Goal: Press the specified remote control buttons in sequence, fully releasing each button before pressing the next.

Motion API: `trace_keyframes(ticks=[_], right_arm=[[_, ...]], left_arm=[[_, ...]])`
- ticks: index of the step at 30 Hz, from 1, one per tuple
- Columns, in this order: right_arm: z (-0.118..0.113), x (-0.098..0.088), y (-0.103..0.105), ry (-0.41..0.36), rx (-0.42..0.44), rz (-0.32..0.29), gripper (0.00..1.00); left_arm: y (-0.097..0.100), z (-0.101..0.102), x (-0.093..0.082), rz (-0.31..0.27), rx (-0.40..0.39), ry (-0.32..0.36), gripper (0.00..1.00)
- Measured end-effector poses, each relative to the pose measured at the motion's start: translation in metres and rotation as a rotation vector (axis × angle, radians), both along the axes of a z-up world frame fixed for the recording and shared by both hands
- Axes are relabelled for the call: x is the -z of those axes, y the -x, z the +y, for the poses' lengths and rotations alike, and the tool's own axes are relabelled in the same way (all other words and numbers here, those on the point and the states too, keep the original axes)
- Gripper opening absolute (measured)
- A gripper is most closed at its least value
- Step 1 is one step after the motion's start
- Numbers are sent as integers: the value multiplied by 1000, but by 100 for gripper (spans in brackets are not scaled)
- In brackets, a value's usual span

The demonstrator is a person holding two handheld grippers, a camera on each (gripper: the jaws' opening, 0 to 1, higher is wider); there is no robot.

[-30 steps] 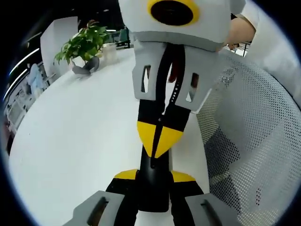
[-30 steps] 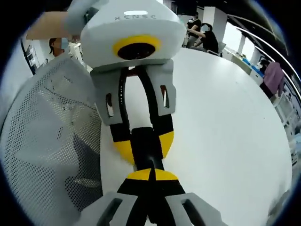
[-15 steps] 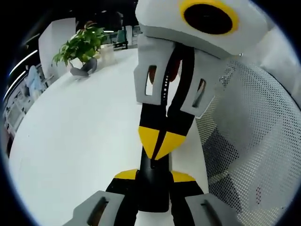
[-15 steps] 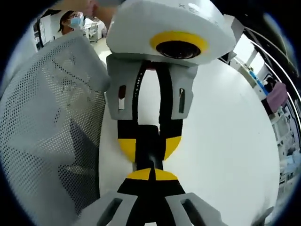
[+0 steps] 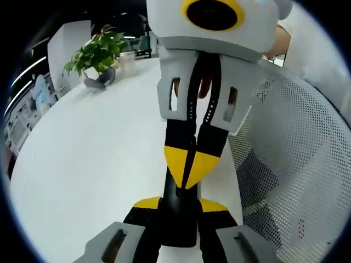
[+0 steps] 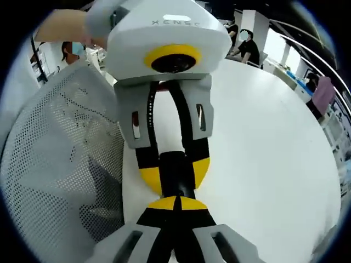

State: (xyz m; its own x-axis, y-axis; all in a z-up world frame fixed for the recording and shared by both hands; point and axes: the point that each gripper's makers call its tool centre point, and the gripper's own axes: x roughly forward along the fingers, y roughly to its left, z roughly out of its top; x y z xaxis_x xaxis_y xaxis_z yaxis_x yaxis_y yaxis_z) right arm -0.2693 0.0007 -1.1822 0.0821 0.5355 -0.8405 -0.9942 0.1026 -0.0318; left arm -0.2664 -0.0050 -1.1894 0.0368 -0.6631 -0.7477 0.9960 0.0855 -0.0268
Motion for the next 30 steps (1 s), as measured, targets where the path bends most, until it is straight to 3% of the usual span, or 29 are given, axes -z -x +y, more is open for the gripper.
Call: trace_keyframes(ticks=[12, 21, 25, 27, 29, 30], right_arm=[[-1, 2, 2, 87, -32, -46, 0], [-1, -3, 2, 2, -1, -23, 0], [1, -2, 3, 8, -16, -31, 0], [6, -2, 10, -12, -29, 4, 0], [6, -1, 8, 27, -75, -57, 0], [7, -1, 9, 29, -63, -51, 0]], left_arm=[[1, -1, 0, -8, -2, -1, 24], [0, 0, 0, -5, 3, 6, 24], [1, -1, 0, -6, 5, 4, 24], [1, -1, 0, -6, 5, 4, 24], [1, -1, 0, -6, 5, 4, 24], [1, -1, 0, -6, 5, 4, 24]])
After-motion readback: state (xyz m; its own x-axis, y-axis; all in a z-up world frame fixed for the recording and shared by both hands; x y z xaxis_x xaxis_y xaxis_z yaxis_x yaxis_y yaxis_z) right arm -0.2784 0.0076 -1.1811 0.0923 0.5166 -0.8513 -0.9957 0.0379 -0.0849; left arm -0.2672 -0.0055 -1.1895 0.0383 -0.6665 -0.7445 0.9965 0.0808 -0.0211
